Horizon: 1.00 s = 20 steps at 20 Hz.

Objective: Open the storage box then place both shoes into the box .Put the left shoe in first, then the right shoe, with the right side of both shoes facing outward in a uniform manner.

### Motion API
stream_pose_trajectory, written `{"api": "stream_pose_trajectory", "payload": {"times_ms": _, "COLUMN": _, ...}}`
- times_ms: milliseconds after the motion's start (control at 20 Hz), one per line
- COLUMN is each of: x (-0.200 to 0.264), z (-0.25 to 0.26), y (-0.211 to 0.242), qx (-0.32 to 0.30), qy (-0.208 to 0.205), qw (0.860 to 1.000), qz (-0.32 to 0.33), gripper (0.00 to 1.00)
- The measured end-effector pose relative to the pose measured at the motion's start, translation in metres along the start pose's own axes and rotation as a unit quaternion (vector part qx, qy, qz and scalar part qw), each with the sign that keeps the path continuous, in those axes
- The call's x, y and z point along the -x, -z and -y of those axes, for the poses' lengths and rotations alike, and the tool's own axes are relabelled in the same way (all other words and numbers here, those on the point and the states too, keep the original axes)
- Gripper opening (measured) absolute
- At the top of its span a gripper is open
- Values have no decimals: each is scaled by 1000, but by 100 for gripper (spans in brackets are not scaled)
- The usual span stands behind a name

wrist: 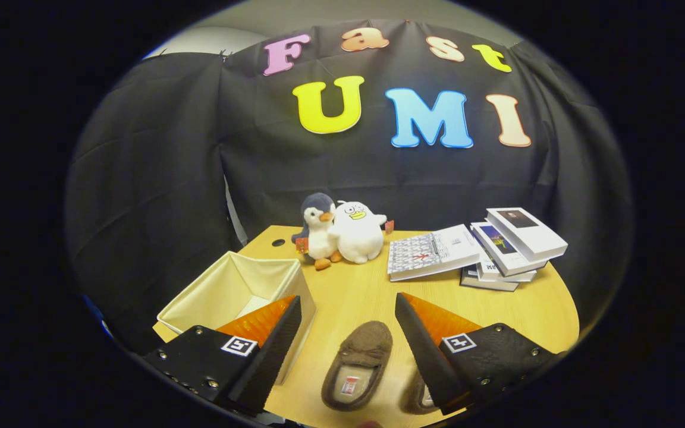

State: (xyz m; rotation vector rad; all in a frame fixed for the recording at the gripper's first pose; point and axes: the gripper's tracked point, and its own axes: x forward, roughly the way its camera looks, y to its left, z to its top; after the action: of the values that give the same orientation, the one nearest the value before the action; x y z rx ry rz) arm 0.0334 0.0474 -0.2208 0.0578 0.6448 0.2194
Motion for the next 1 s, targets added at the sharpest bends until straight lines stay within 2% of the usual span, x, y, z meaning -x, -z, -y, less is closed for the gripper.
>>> {"api": "stream_pose_trajectory", "payload": {"times_ms": 450, "x": -27, "z": 33, "y": 71, "qx": 1, "qy": 19, "qw": 996, "qz": -91, "gripper": 98}}
{"api": "stream_pose_trajectory", "payload": {"times_ms": 750, "x": -42, "z": 46, "y": 134, "qx": 11, "qy": 24, "qw": 985, "qz": -170, "gripper": 98}}
{"api": "stream_pose_trajectory", "payload": {"times_ms": 1000, "x": -48, "z": 43, "y": 167, "qx": 22, "qy": 22, "qw": 977, "qz": -213, "gripper": 98}}
